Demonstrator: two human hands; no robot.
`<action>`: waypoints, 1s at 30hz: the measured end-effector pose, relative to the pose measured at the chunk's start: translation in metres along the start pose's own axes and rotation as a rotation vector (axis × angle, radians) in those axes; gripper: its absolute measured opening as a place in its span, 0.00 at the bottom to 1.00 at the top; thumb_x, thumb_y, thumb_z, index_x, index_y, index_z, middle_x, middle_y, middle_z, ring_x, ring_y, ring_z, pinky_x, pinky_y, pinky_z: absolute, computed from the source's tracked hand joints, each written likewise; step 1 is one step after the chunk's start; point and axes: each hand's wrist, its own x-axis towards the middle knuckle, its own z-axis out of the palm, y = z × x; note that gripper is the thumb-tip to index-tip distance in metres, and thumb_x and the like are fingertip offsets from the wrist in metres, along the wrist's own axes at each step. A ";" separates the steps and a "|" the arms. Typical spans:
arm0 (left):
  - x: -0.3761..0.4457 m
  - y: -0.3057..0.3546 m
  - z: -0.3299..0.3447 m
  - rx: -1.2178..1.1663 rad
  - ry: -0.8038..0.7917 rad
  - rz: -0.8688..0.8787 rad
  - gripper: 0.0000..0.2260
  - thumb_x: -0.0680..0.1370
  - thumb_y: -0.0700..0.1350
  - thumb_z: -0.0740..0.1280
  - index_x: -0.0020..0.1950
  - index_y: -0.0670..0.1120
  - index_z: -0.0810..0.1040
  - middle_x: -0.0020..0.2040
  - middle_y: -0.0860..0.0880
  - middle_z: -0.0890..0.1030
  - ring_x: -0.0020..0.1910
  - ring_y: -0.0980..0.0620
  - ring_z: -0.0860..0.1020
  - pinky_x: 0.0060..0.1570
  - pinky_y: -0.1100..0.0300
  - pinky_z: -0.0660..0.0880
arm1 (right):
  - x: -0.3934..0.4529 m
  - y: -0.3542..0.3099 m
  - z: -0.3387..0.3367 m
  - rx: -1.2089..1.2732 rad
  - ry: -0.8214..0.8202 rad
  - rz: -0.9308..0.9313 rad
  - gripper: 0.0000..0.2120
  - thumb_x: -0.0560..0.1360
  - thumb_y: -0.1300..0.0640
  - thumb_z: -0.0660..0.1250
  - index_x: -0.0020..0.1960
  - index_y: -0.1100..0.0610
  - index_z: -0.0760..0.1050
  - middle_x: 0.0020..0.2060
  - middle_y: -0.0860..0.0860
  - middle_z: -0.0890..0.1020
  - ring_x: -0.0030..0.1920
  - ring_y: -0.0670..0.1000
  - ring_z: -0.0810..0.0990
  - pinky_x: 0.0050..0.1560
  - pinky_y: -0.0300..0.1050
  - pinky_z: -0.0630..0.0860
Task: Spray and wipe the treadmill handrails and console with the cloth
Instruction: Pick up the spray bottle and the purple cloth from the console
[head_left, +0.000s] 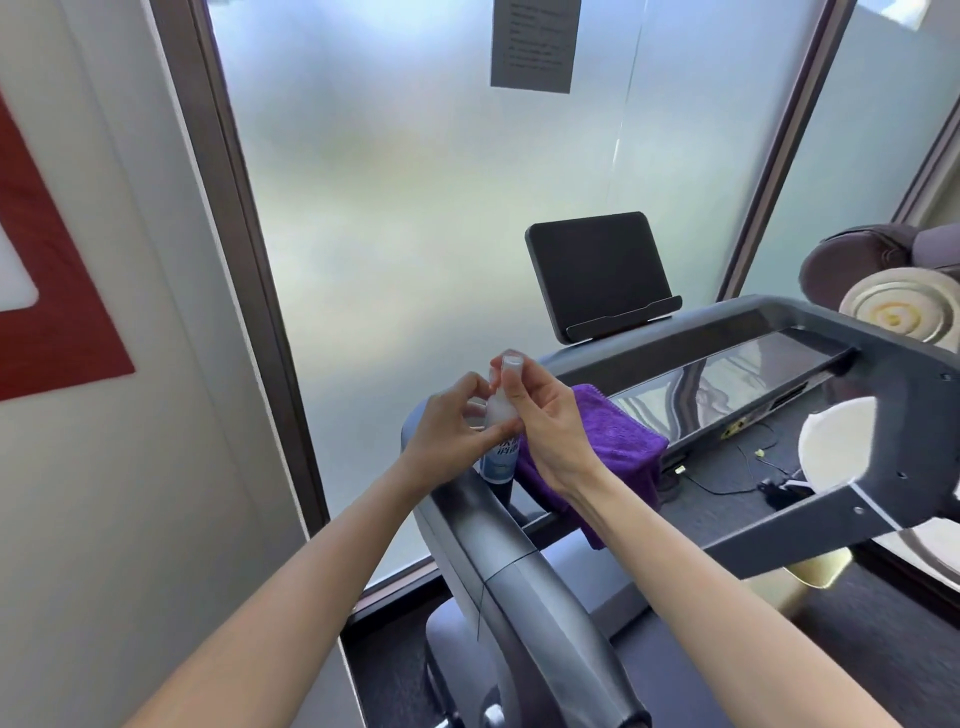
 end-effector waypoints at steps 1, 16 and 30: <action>0.001 0.000 0.000 -0.004 -0.002 0.000 0.13 0.72 0.39 0.75 0.49 0.39 0.73 0.45 0.41 0.82 0.47 0.43 0.83 0.44 0.49 0.81 | 0.000 0.001 0.002 0.019 0.003 -0.004 0.13 0.73 0.48 0.66 0.51 0.56 0.77 0.41 0.43 0.81 0.45 0.44 0.80 0.50 0.40 0.79; 0.003 0.004 -0.004 -0.092 -0.075 -0.027 0.12 0.72 0.40 0.75 0.47 0.46 0.73 0.49 0.50 0.82 0.43 0.58 0.82 0.43 0.61 0.79 | 0.007 -0.016 0.005 0.051 -0.106 0.008 0.15 0.76 0.46 0.61 0.55 0.55 0.77 0.42 0.45 0.76 0.45 0.47 0.76 0.45 0.41 0.79; -0.003 0.015 -0.016 -0.288 0.105 -0.116 0.09 0.72 0.38 0.74 0.49 0.44 0.78 0.48 0.47 0.83 0.47 0.51 0.82 0.50 0.56 0.79 | 0.028 -0.055 -0.034 0.049 -0.037 0.062 0.11 0.74 0.60 0.71 0.57 0.55 0.81 0.43 0.48 0.79 0.40 0.44 0.80 0.52 0.38 0.79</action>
